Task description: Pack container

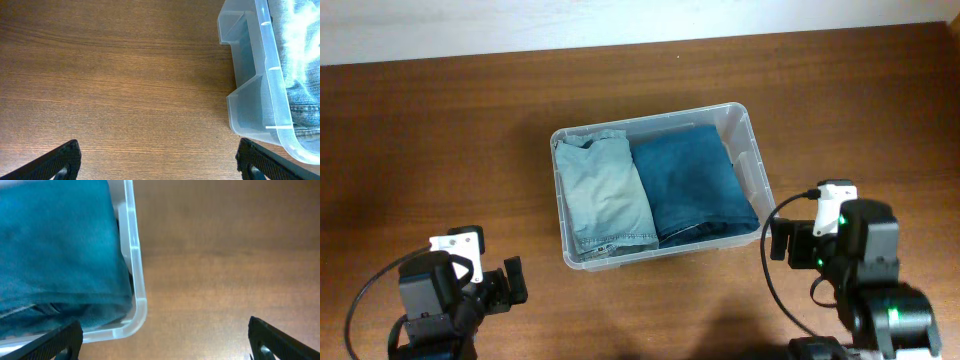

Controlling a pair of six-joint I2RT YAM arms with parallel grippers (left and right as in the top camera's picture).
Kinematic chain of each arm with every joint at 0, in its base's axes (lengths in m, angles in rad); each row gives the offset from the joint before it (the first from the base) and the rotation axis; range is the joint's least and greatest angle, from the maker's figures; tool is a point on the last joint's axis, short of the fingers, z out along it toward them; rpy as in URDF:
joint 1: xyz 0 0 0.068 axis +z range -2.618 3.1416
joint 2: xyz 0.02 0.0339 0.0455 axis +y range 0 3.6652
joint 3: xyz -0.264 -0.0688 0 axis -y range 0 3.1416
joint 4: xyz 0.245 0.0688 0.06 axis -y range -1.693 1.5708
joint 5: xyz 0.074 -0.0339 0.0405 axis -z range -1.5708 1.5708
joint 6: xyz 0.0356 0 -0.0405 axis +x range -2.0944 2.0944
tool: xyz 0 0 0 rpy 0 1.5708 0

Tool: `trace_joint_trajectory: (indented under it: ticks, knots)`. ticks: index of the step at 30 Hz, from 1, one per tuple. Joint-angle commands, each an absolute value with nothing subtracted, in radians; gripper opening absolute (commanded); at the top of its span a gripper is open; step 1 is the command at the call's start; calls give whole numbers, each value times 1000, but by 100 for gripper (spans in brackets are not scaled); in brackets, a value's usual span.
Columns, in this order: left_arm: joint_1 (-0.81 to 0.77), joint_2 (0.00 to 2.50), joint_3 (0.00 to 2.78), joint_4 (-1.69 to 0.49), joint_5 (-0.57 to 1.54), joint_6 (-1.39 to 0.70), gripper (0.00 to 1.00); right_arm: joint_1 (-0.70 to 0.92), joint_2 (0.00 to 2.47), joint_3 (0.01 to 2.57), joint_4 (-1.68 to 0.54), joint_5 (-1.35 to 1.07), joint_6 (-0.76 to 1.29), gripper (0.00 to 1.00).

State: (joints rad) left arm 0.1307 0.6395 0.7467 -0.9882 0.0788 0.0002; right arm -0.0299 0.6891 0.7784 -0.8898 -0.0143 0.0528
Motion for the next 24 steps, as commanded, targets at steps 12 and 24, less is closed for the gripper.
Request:
trace_joint_trajectory:
  ticks: [12, 24]
  knots:
    - [132, 635, 739, -990, 90, 12, 99, -35, 36, 265, -404, 9, -57, 98]
    - [132, 635, 739, -990, 90, 12, 100, -34, 26, 9, -82, 76, -153, 98]
